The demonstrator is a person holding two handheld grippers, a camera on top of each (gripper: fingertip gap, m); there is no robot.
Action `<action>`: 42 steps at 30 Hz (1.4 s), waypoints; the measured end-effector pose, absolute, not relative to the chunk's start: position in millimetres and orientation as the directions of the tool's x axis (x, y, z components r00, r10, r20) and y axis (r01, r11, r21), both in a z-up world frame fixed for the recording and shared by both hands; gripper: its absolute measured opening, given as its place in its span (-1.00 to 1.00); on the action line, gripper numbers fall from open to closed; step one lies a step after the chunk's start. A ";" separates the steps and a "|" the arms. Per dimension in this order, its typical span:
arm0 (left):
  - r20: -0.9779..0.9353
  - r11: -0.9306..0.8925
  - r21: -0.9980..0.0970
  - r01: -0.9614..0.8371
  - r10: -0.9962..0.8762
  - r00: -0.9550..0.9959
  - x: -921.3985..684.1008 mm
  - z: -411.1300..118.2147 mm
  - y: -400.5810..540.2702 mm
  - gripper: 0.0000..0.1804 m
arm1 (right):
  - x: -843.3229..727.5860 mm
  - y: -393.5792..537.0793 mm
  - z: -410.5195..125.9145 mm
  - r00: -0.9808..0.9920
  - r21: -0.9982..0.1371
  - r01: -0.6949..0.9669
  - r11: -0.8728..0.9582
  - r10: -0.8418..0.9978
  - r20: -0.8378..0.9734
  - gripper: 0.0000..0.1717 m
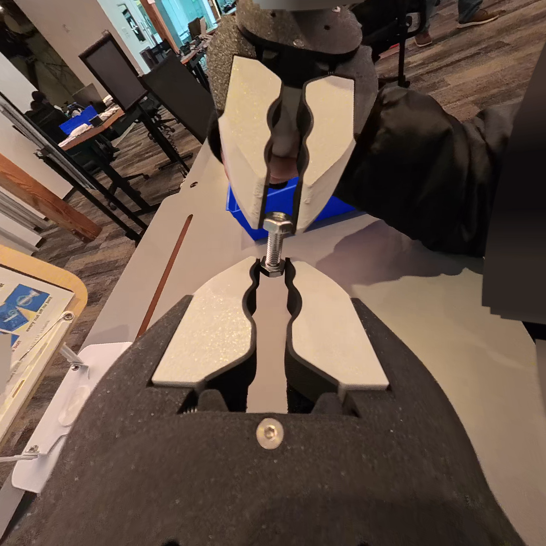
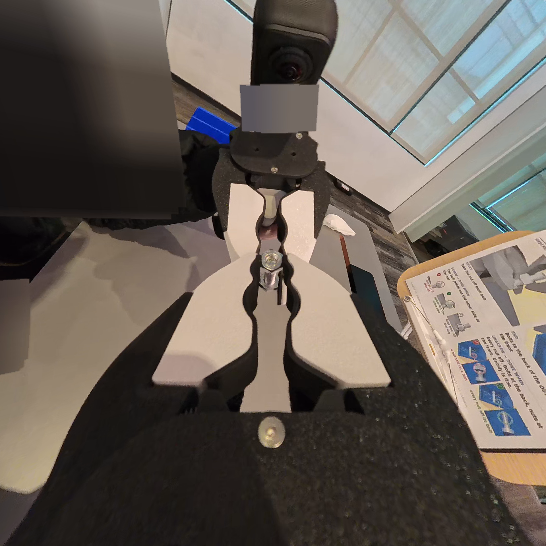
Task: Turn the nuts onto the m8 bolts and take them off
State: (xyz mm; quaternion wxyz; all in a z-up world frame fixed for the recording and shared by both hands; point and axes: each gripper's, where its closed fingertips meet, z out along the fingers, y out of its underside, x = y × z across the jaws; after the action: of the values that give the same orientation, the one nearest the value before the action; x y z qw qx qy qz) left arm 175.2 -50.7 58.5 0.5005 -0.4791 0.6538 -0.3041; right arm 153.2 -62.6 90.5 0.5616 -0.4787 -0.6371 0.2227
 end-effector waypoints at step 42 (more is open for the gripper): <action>-0.392 0.285 -0.881 -0.379 -0.887 0.244 165.5 73.5 -9.7 -0.83 | 148.3 -32.3 102.5 0.328 -0.817 0.456 0.354 0.786 0.524 -0.71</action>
State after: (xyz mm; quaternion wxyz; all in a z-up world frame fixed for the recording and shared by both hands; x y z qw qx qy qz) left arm 165.5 -9.7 73.5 0.5620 -0.5534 0.5717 -0.2261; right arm 148.3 -32.3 102.5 0.6001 -0.5513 -0.5630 0.1376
